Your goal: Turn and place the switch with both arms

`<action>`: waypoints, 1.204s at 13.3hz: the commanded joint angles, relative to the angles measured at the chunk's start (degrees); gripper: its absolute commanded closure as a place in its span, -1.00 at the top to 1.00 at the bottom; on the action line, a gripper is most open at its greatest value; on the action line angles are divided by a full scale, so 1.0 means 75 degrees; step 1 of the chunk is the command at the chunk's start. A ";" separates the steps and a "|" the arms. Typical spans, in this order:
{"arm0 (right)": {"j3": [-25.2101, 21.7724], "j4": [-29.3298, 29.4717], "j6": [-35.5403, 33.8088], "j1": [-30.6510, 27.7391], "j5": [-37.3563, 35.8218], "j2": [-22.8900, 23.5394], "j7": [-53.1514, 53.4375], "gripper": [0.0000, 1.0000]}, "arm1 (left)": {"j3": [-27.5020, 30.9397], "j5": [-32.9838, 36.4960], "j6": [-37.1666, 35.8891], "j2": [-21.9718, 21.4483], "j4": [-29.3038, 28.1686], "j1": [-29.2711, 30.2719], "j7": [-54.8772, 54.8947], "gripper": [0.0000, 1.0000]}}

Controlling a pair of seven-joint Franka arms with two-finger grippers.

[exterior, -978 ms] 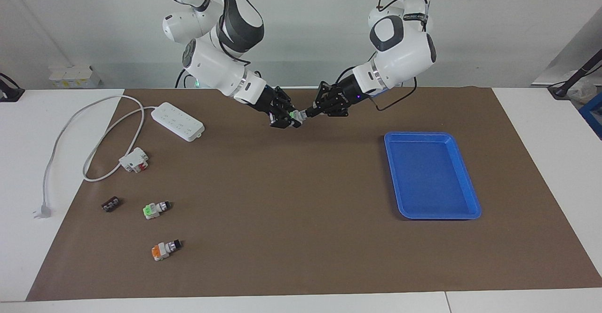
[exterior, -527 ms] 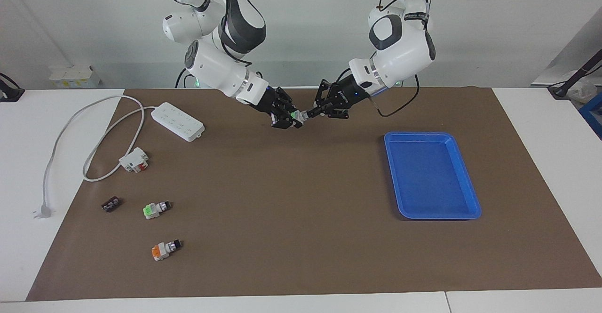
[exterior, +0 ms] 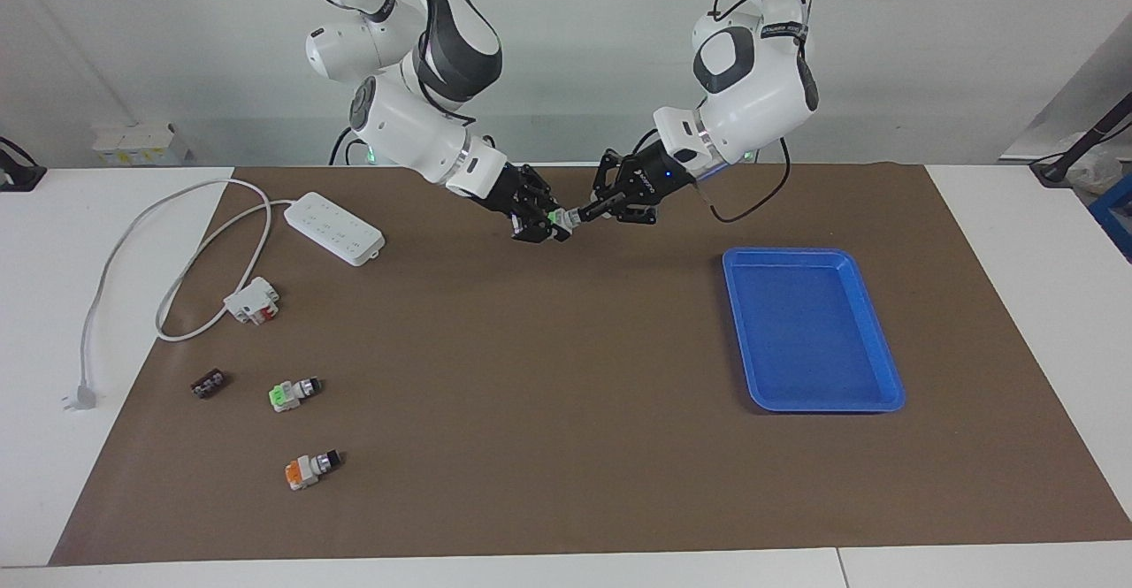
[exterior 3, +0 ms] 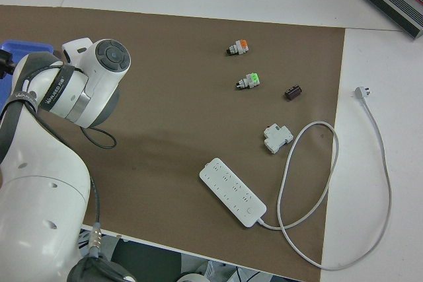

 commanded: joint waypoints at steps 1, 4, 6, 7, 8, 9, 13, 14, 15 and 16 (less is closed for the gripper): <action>0.0043 -0.0146 -0.0212 0.0004 -0.0066 -0.0314 0.0148 -1.00 | 0.0114 0.0351 0.0502 0.0141 -0.0033 0.0039 0.0131 -1.00; 0.0043 -0.0146 -0.0212 -0.0008 -0.0078 -0.0314 0.0148 -1.00 | 0.0137 0.0351 0.0502 0.0141 -0.0033 0.0051 0.0131 -1.00; 0.0043 -0.0134 -0.0189 0.0004 -0.0078 -0.0314 0.0160 -0.63 | 0.0137 0.0351 0.0502 0.0141 -0.0033 0.0051 0.0108 -1.00; 0.0043 -0.0134 -0.0131 -0.0008 -0.0078 -0.0326 0.0194 0.87 | 0.0137 0.0351 0.0502 0.0141 -0.0033 0.0051 0.0108 -1.00; 0.0043 -0.0134 -0.0060 0.0004 -0.0078 -0.0338 0.0206 1.00 | 0.0149 0.0351 0.0502 0.0141 -0.0033 0.0051 0.0108 -1.00; 0.0043 -0.0134 -0.0036 0.0004 -0.0078 -0.0338 0.0207 1.00 | 0.0149 0.0351 0.0502 0.0141 -0.0033 0.0051 0.0108 -1.00; 0.0020 -0.0134 0.0128 -0.0054 -0.0323 -0.0373 0.0207 1.00 | 0.0161 0.0864 0.0397 0.0141 -0.0068 0.0517 0.0049 -1.00; -0.0026 -0.0122 0.0128 -0.0113 -0.0498 -0.0384 0.0207 1.00 | 0.0161 0.1203 0.0373 0.0141 -0.0091 0.0705 0.0014 -1.00; -0.0050 -0.0111 0.0105 -0.0264 -0.0685 -0.0385 0.0218 1.00 | 0.0161 0.1601 0.0350 0.0141 -0.0092 0.0927 -0.0102 -1.00; -0.0050 -0.0087 0.0035 -0.0509 -0.0931 -0.0385 0.0218 1.00 | 0.0161 0.2104 0.0268 0.0153 -0.0092 0.1196 -0.0196 -1.00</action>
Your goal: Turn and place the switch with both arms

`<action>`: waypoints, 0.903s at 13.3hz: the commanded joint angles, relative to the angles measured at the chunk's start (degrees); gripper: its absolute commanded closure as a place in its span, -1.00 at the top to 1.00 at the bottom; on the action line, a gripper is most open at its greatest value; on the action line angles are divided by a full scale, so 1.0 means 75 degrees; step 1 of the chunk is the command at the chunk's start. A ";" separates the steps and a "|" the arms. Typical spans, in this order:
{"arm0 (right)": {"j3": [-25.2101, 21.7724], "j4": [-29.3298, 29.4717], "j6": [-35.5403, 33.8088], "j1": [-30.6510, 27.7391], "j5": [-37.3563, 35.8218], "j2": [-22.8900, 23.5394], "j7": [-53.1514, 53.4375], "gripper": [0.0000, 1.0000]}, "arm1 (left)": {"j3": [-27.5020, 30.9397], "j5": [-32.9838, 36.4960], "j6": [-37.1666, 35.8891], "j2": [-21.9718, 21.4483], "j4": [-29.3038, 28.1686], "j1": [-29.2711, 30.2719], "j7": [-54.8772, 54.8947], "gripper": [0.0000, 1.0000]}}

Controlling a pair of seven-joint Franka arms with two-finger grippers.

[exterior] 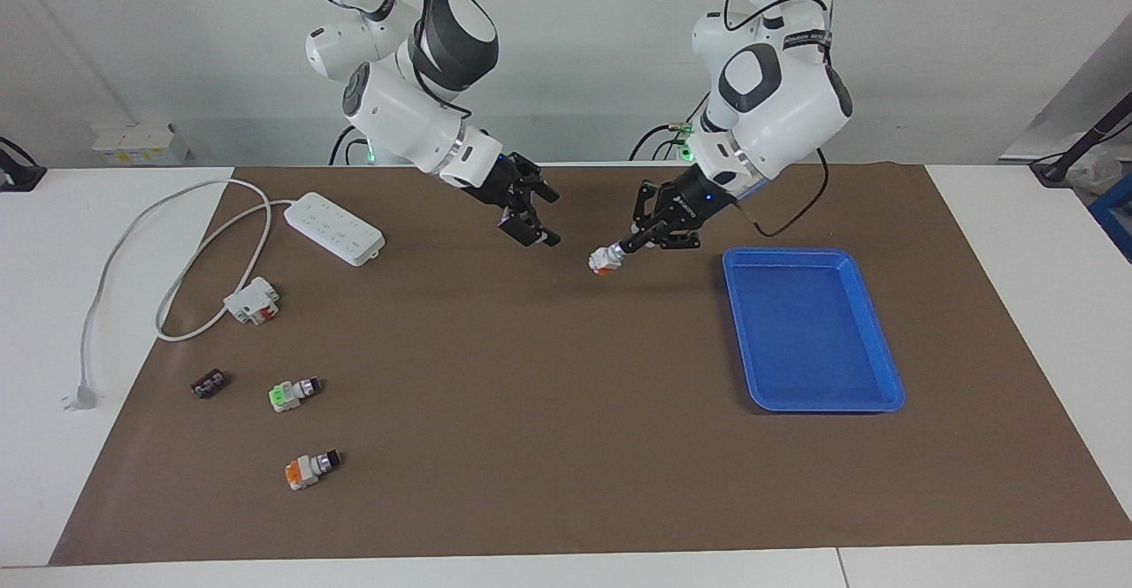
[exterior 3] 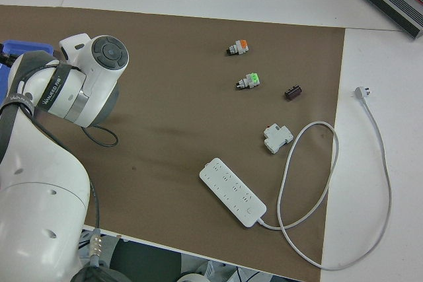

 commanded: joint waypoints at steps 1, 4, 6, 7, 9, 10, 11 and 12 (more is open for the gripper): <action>0.0011 -0.0022 -0.0083 -0.0520 -0.0745 -0.0180 0.0228 1.00 | -0.0054 0.1084 -0.0122 -0.0019 -0.0047 0.0652 -0.0282 -1.00; 0.0011 0.0506 -0.0106 -0.1129 -0.2697 -0.0168 0.0788 1.00 | -0.0054 0.2524 -0.0262 0.0005 -0.0070 0.1436 -0.0493 -1.00; 0.0011 0.0938 -0.0339 -0.1446 -0.3557 -0.0133 0.1118 1.00 | -0.0054 0.3883 -0.0531 0.0005 -0.0070 0.1999 -0.0505 -1.00; 0.0011 0.1253 -0.0584 -0.1633 -0.3885 -0.0086 0.1363 1.00 | -0.0054 0.4446 -0.0625 -0.0007 -0.0128 0.2234 -0.0517 -1.00; 0.0011 0.1747 -0.1286 -0.2113 -0.4355 -0.0074 0.2100 1.00 | -0.0054 0.5047 -0.0626 -0.0089 -0.0351 0.2691 -0.0517 -1.00; 0.0023 0.1969 -0.1591 -0.2429 -0.4473 -0.0063 0.2672 1.00 | -0.0054 0.5282 -0.0603 -0.0112 -0.0572 0.2937 -0.0517 -1.00; 0.0012 0.2053 -0.1699 -0.2618 -0.4486 -0.0074 0.3339 1.00 | -0.0054 0.5481 -0.0556 -0.0147 -0.0795 0.3171 -0.0517 -1.00; 0.0011 0.2146 -0.1735 -0.2724 -0.4486 -0.0097 0.4146 1.00 | -0.0054 0.5541 -0.0591 -0.0206 -0.0925 0.3232 -0.0505 -1.00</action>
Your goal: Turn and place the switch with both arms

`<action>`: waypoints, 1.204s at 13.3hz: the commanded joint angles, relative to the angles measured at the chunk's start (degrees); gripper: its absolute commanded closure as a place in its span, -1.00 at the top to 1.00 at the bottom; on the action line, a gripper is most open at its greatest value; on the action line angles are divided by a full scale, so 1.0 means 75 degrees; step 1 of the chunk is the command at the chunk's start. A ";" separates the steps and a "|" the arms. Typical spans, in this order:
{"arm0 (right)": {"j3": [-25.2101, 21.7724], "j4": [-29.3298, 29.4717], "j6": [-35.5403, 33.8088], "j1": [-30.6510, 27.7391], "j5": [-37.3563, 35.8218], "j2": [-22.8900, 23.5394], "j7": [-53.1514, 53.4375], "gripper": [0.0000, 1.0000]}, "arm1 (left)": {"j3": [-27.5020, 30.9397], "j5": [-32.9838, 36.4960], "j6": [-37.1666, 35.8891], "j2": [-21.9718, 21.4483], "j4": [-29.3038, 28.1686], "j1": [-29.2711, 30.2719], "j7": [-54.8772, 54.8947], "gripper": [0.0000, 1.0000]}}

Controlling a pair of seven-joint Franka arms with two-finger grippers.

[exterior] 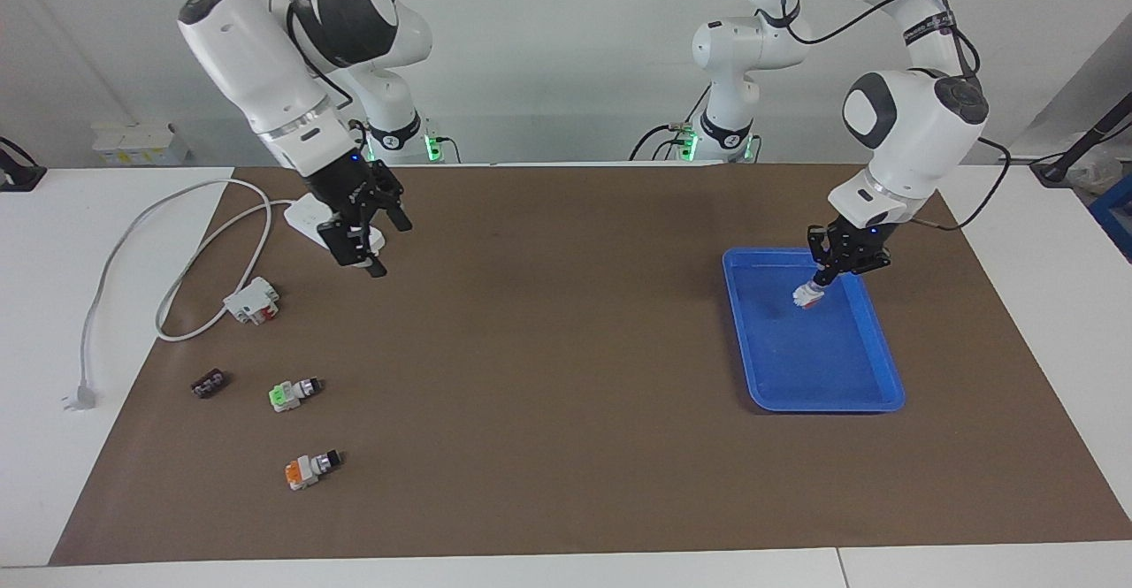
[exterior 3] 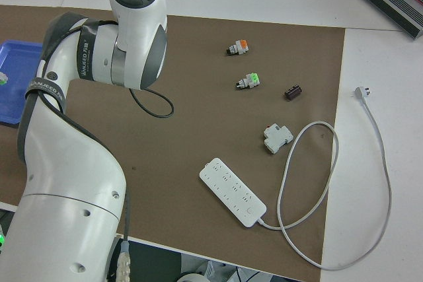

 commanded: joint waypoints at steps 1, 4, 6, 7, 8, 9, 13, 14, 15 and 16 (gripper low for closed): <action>0.0080 0.0585 -0.0293 -0.0385 -0.0321 0.0073 0.2061 1.00 | -0.0099 0.0322 -0.0079 -0.0311 -0.0536 0.0399 -0.0111 -1.00; 0.0127 0.1208 -0.0305 -0.0340 -0.1724 0.0201 0.4160 1.00 | -0.0087 0.0357 -0.0664 -0.0312 -0.0374 0.0634 -0.0111 -0.80; 0.0127 0.1256 -0.0340 -0.0292 -0.2499 0.0214 0.5578 1.00 | -0.0087 0.0462 -0.1295 -0.0160 0.0279 0.0635 -0.0215 -0.28; 0.0127 0.1256 -0.0526 -0.0339 -0.2537 0.0179 0.6327 1.00 | -0.0099 0.0462 -0.1682 -0.0090 0.0712 0.0623 -0.0471 -0.21; 0.0115 0.1256 -0.0713 -0.0351 -0.2560 0.0178 0.7321 1.00 | -0.0099 0.0555 -0.2208 0.0004 0.1204 0.0530 -0.0810 -0.11; 0.0115 0.1256 -0.0785 -0.0351 -0.2561 0.0167 0.8317 1.00 | -0.0111 0.0777 -0.2607 0.0051 0.1638 0.0471 -0.1104 -0.06; 0.0138 0.1233 -0.1673 -0.0351 -0.2572 0.0050 1.0972 1.00 | -0.0134 0.1025 -0.4260 0.0181 0.3139 -0.0044 -0.1925 0.22; 0.0138 0.1175 -0.2012 -0.0339 -0.2561 -0.0020 1.1149 1.00 | -0.0158 0.1013 -0.4623 0.0181 0.3432 -0.0080 -0.1997 0.30; 0.0138 0.1163 -0.2387 -0.0316 -0.2572 -0.0079 1.1279 1.00 | -0.0169 0.1013 -0.4940 0.0181 0.3702 -0.0173 -0.2044 0.35; 0.0138 0.1163 -0.2692 -0.0304 -0.2572 -0.0137 1.1361 1.00 | -0.0169 0.1002 -0.5164 0.0181 0.3902 -0.0220 -0.2056 0.39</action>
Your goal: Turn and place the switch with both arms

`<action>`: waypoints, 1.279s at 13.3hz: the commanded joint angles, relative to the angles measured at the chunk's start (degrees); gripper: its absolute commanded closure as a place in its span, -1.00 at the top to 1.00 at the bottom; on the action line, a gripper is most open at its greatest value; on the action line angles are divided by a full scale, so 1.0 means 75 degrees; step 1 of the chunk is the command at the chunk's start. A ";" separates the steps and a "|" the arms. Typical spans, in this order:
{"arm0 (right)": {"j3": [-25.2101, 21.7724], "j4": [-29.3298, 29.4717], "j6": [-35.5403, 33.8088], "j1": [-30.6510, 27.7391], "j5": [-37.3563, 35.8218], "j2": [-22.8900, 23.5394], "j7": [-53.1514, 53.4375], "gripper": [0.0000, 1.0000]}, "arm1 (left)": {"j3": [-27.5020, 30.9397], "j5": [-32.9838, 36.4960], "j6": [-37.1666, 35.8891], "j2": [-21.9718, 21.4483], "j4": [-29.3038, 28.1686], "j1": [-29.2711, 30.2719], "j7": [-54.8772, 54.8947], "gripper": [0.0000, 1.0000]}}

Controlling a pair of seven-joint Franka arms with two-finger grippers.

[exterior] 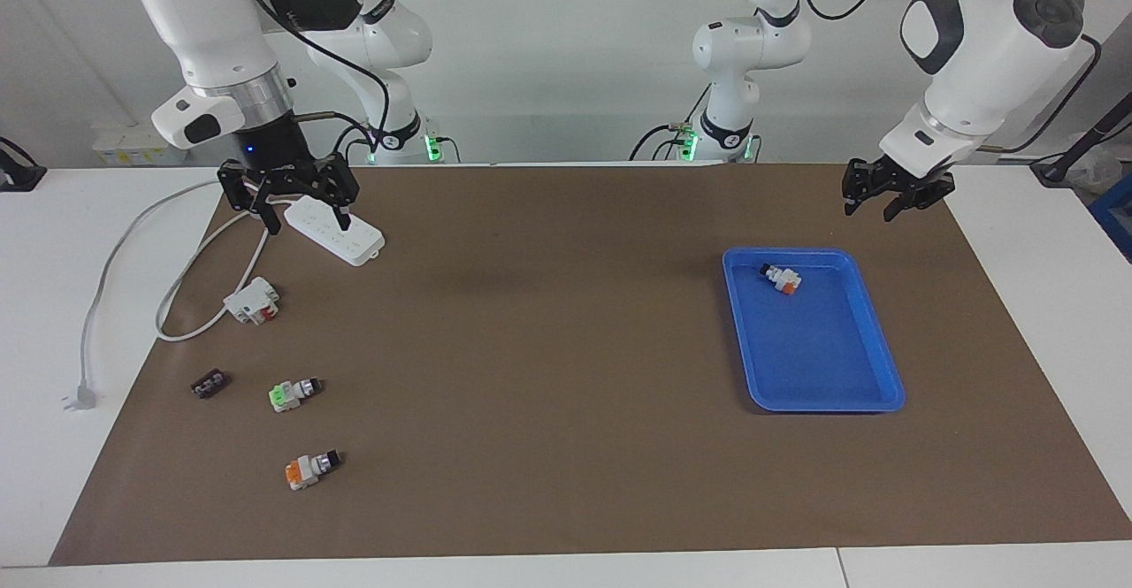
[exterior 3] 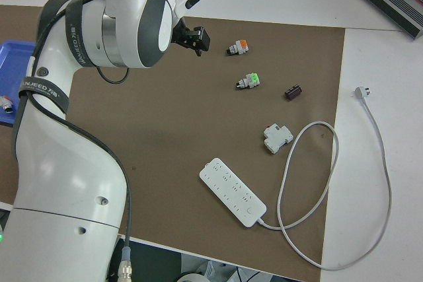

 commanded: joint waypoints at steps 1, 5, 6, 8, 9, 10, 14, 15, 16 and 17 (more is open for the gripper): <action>0.0049 0.0004 -0.0697 0.0015 -0.0175 -0.0201 0.0466 1.00 | 0.0027 0.0102 -0.0810 0.0220 0.0818 -0.0159 -0.0176 0.45; 0.0014 0.0132 -0.0804 -0.0032 -0.0187 -0.0225 0.0771 1.00 | -0.0113 -0.0109 -0.1410 0.0139 0.1441 -0.0276 -0.0795 1.00; -0.0010 0.0225 -0.0920 -0.0055 -0.0187 -0.0225 0.0771 1.00 | -0.0148 -0.0121 -0.1363 0.0092 0.1395 -0.0276 -0.0889 1.00; 0.0002 0.0599 -0.1178 -0.0055 -0.0199 -0.0132 0.0806 1.00 | -0.0149 -0.0121 -0.1141 -0.0095 0.0999 -0.0276 -0.0984 1.00; 0.0013 0.0787 -0.1342 -0.0102 -0.0199 -0.0120 0.0830 1.00 | -0.0149 -0.0121 -0.0908 -0.0212 0.0717 -0.0276 -0.0996 1.00; 0.0014 0.0963 -0.1506 -0.0091 -0.0210 -0.0061 0.0842 1.00 | -0.0149 -0.0121 -0.0720 -0.0237 0.0645 -0.0276 -0.1066 1.00; 0.0107 0.1268 -0.1718 -0.0324 -0.0187 0.0103 0.0970 1.00 | -0.0160 -0.0121 -0.0120 -0.0249 0.0503 -0.0288 -0.1043 1.00; 0.0130 0.1304 -0.1730 -0.0383 -0.0187 0.0173 0.0971 1.00 | -0.0160 -0.0121 -0.0120 -0.0249 0.0503 -0.0299 -0.1054 1.00; 0.0177 0.1444 -0.1823 -0.0418 -0.0199 0.0243 0.0971 1.00 | -0.0160 -0.0121 -0.0132 -0.0249 0.0503 -0.0334 -0.1031 1.00; 0.0201 0.1689 -0.1998 -0.0430 -0.0210 0.0429 0.0971 1.00 | -0.0160 -0.0121 -0.0132 -0.0249 0.0503 -0.0335 -0.1019 1.00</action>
